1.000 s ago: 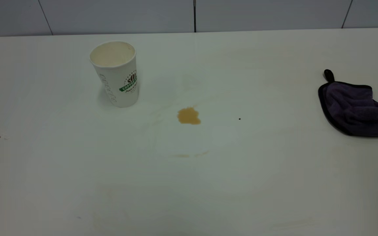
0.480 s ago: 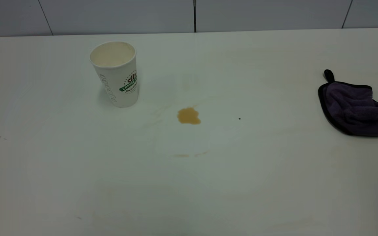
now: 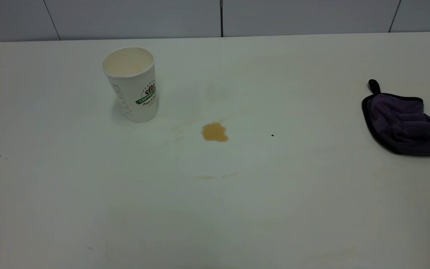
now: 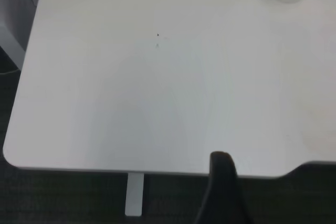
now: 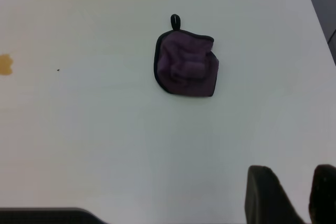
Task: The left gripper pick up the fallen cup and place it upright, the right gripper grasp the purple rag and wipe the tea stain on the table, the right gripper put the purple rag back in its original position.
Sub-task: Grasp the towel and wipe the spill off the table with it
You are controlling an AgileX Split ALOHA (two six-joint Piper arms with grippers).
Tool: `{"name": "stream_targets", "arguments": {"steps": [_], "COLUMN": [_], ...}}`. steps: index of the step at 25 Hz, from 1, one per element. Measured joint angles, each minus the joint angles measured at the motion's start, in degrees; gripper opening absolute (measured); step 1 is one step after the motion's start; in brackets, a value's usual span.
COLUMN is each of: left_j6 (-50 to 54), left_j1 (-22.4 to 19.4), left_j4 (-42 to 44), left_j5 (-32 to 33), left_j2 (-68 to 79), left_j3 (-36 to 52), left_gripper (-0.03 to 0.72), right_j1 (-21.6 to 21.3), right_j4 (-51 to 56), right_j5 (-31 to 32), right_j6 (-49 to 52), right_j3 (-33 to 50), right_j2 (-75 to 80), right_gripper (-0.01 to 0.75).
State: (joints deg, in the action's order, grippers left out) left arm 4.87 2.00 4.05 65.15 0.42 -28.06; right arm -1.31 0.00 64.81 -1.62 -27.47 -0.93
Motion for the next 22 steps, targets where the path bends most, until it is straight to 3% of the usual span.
{"name": "stream_targets", "arguments": {"steps": [22], "left_j6": [-4.87], "left_j1": [-1.53], "left_j4": [-2.91], "left_j5": [-0.04], "left_j2": [-1.52], "left_j3": [0.11], "left_gripper": [0.586], "right_j1": [0.0], "right_j4": [0.0], "right_j5": [0.0], "right_j6": [0.0], "right_j3": [0.0], "right_j2": [0.0], "right_gripper": [0.242]}}
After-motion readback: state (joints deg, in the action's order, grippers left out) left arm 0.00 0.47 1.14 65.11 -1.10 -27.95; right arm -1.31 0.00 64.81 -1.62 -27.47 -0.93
